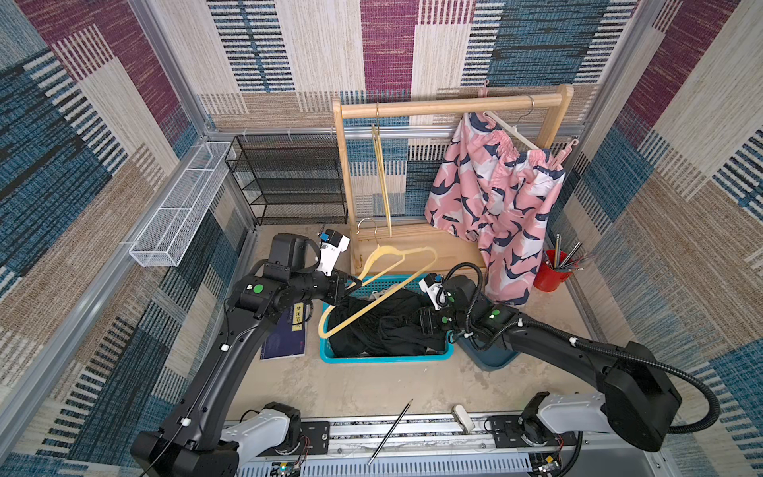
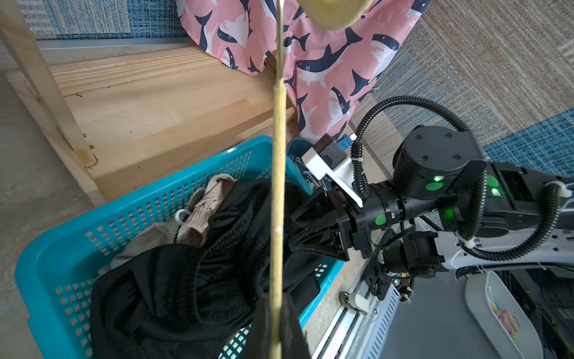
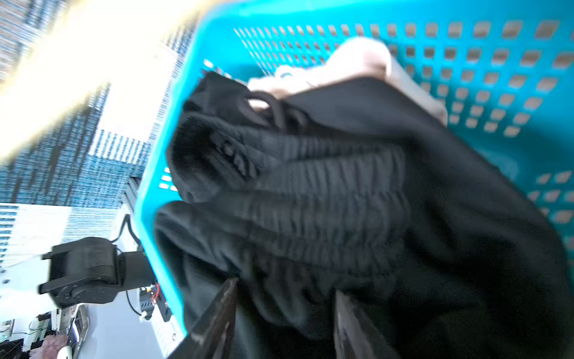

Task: Remove the clothespins securing shorts to the hanger
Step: Adjust the shorts in the basket.

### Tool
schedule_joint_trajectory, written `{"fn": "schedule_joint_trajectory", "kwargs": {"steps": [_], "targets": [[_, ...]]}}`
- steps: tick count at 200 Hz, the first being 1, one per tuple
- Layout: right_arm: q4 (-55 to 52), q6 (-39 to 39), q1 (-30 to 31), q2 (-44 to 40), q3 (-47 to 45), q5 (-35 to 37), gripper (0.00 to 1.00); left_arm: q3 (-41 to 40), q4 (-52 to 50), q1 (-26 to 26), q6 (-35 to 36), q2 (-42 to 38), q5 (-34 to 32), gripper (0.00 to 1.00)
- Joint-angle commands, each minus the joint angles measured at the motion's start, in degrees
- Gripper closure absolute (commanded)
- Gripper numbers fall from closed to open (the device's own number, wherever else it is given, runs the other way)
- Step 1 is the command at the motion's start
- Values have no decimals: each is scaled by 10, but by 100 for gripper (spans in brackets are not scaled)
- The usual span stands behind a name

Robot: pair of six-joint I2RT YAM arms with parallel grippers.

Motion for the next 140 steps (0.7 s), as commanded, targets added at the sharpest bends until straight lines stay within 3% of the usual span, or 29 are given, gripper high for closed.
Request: {"fn": "schedule_joint_trajectory", "kwargs": {"steps": [1,55,100,140], "targets": [[27,-18,-7,-14,18,-13,49,-8,28,0,2,10,37,100],[-28,-91,-120,-66,34,-96,45,-16,36,0,16,29,80,100],[-41,-173,-320,-126,32,-291,43,-21,24,0,40,38,121,100],[-36,-218,-413,-117,27,-335,37,-20,21,0,50,36,143,100]]}}
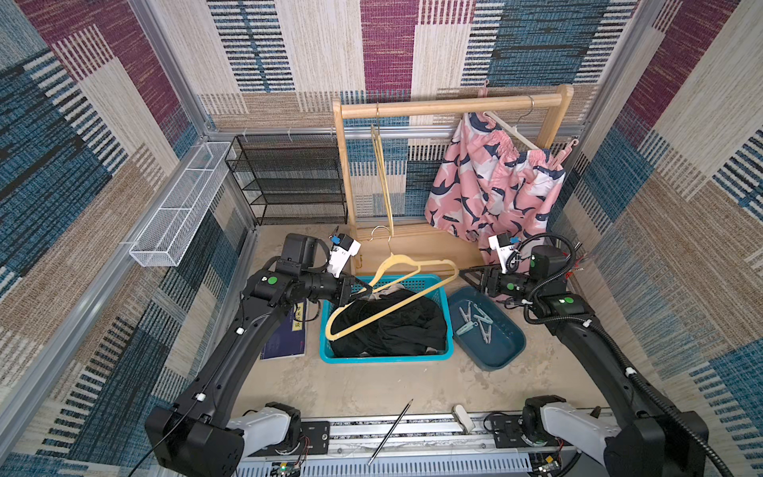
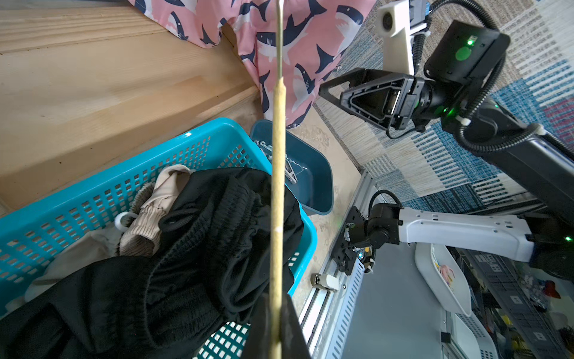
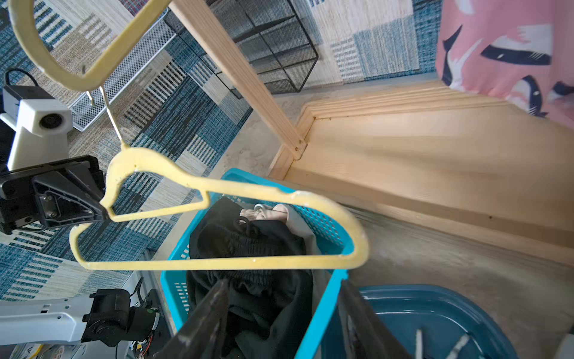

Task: Remove the clothespins securing shorts to the hanger
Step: Adjust the shorts in the basket, then place the hanger on the clothesline.

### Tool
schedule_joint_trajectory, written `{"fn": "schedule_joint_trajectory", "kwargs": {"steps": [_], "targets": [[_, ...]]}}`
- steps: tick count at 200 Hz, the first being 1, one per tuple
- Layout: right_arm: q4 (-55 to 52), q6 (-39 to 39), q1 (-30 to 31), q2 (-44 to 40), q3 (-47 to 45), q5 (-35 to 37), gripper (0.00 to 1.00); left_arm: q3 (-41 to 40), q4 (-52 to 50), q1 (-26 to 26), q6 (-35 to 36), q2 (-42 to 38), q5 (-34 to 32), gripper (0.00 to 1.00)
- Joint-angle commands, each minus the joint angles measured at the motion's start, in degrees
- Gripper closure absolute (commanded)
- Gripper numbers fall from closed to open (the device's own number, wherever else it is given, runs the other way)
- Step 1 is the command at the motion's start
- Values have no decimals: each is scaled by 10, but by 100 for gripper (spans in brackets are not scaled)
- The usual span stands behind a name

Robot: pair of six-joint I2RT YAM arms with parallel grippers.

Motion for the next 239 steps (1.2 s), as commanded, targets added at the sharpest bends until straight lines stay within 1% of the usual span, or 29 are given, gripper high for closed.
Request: {"fn": "schedule_joint_trajectory", "kwargs": {"steps": [1,30,49,77,94,131,153,177,193,208,218,228,235,237,239], "targets": [[6,-49,-31,9,-3,-74,37,3,2,0,20,-2,36,100],[12,-95,-36,40,-8,-116,36,6,1,0,25,-6,51,100],[43,-108,-37,51,-19,-132,35,6,-2,0,27,-9,47,100],[44,-143,-37,88,-18,-166,36,7,-4,0,29,-13,56,100],[55,-151,-37,100,-20,-187,36,7,-4,0,30,-13,67,100],[75,-157,-37,94,-22,-190,36,6,-9,0,35,-17,79,100],[83,-154,-37,94,-21,-160,36,7,-14,0,40,-21,85,100],[88,-155,-37,102,-19,-197,37,6,-18,0,44,-24,90,100],[82,-164,-37,105,-18,-202,38,6,-18,0,46,-24,100,100],[86,-166,-37,101,-21,-225,41,3,-17,0,46,-23,104,100],[92,-164,-37,97,-22,-245,46,2,-17,0,47,-23,104,100],[99,-158,-37,91,-22,-252,54,-1,-18,0,47,-23,104,100],[101,-155,-37,87,-22,-255,63,-2,-18,0,47,-23,104,100],[101,-154,-37,86,-21,-256,67,-3,-17,0,47,-23,103,100],[101,-153,-37,85,-21,-255,68,-3,-18,0,47,-23,102,100]]}}
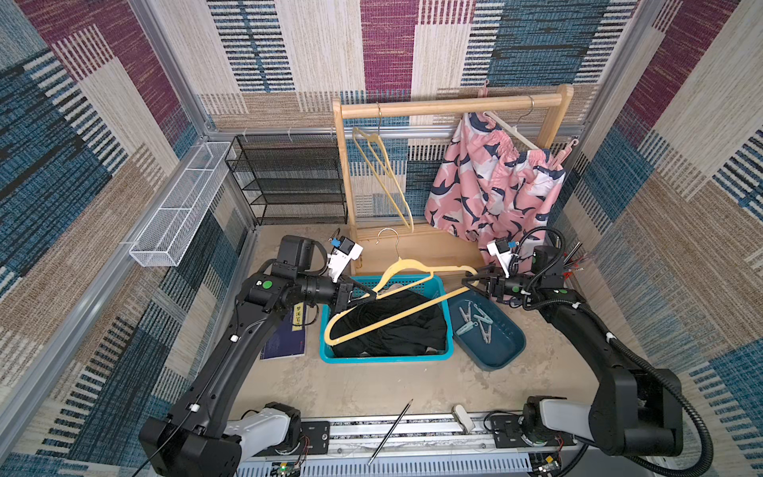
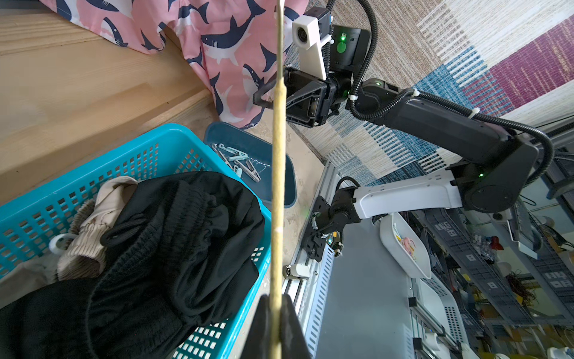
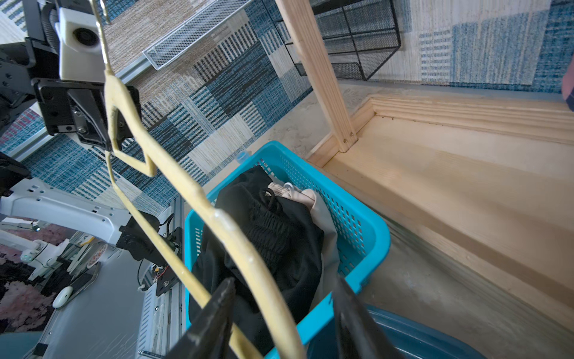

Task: Remove the clothespins securing shorts to the hanger
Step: Place the hanger on the clothesline.

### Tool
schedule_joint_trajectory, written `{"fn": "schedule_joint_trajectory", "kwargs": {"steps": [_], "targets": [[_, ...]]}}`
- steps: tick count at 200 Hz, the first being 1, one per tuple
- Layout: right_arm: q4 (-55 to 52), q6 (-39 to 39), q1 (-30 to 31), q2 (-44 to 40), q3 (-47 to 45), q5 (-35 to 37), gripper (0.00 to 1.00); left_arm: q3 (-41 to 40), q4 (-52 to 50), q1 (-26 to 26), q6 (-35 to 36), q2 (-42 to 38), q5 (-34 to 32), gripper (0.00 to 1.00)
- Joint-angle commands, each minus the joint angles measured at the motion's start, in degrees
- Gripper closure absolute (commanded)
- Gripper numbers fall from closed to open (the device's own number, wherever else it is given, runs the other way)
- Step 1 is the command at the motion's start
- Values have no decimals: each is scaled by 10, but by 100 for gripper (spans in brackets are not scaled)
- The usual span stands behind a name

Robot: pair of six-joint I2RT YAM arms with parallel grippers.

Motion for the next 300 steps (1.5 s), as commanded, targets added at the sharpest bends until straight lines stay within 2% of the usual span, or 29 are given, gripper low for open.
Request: {"fn": "schedule_joint_trajectory", "kwargs": {"steps": [1,14,31,36,45,67,90,112,131,156,190,261,300], "targets": [[26,4,0,-13,1,-40,70,-3,2,0,15,-2,17,100],[29,13,0,-22,1,-40,87,-5,1,0,14,-2,10,100],[32,28,0,-38,-1,-39,98,-5,1,0,13,-3,-3,100],[34,33,0,-43,-2,-39,100,-5,1,0,12,-4,-7,97],[39,45,0,-57,-6,-36,100,-4,1,0,12,-5,-11,90],[38,70,0,-92,-13,-23,100,-3,2,0,10,-6,-29,60],[2,77,0,-127,-9,-1,100,0,5,0,4,-5,-48,38],[-34,80,0,-158,-3,18,100,-3,21,0,-11,-4,-66,27],[-76,76,0,-179,8,61,100,-1,33,0,-27,-1,-103,18],[-124,65,0,-193,25,114,100,5,46,2,-50,-1,-160,13],[-136,72,0,-182,27,148,100,6,65,5,-74,-14,-232,11],[-58,162,0,-162,4,199,100,-9,61,10,-74,-22,-249,11],[-81,201,0,-166,43,285,100,-7,57,11,-71,-22,-252,11]]}}
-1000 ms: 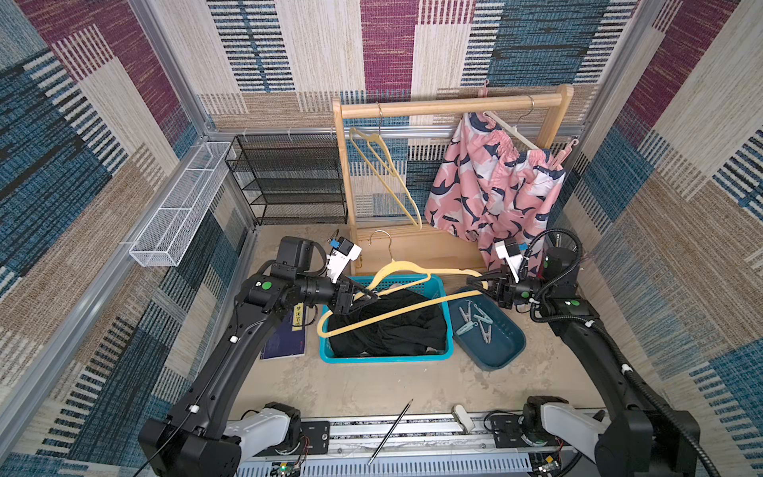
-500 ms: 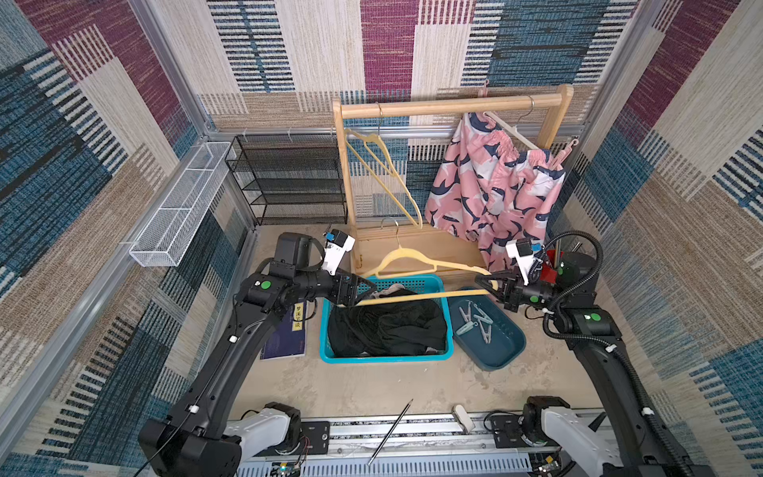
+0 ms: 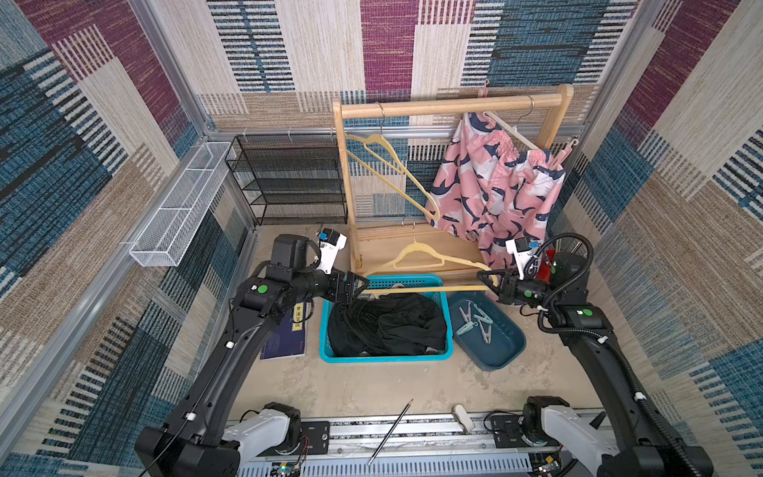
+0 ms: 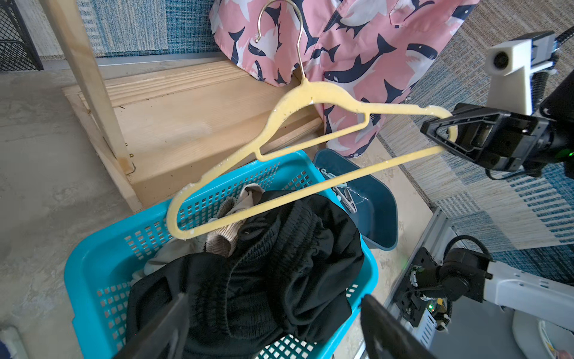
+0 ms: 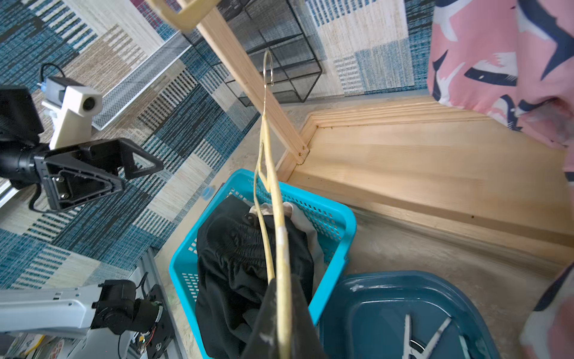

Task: Remove the clothespins securing shorts to the hanger
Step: Place the hanger on the clothesline.

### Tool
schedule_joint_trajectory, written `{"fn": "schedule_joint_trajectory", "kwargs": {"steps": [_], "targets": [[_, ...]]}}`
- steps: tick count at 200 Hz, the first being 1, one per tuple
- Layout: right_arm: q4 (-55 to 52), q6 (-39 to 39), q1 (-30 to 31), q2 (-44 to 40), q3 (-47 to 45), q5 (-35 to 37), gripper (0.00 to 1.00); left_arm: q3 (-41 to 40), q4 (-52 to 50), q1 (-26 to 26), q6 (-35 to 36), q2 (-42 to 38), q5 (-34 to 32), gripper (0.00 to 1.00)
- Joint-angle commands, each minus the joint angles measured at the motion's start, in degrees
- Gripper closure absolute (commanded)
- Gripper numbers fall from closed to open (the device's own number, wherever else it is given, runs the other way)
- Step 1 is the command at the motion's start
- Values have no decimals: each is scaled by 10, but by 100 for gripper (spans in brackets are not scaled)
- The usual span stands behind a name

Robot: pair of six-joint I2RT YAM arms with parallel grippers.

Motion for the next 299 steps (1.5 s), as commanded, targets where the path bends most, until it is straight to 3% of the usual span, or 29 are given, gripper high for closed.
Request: {"fn": "schedule_joint_trajectory", "kwargs": {"steps": [1,35,70,122,208,299], "targets": [[16,39,-1,-5,30,85,100,1,6,0,-8,-2,-9,11],[1,47,-1,-6,93,114,100,-3,9,1,-8,-1,-6,11],[-44,6,-1,18,174,141,100,-5,11,2,-6,-1,-5,11],[-71,-8,1,35,261,140,100,-7,14,4,-5,-1,-3,11],[-128,-21,35,4,338,141,100,-8,29,6,-14,6,6,11],[-125,-48,38,97,487,142,100,-4,22,8,-10,4,5,11]]}}
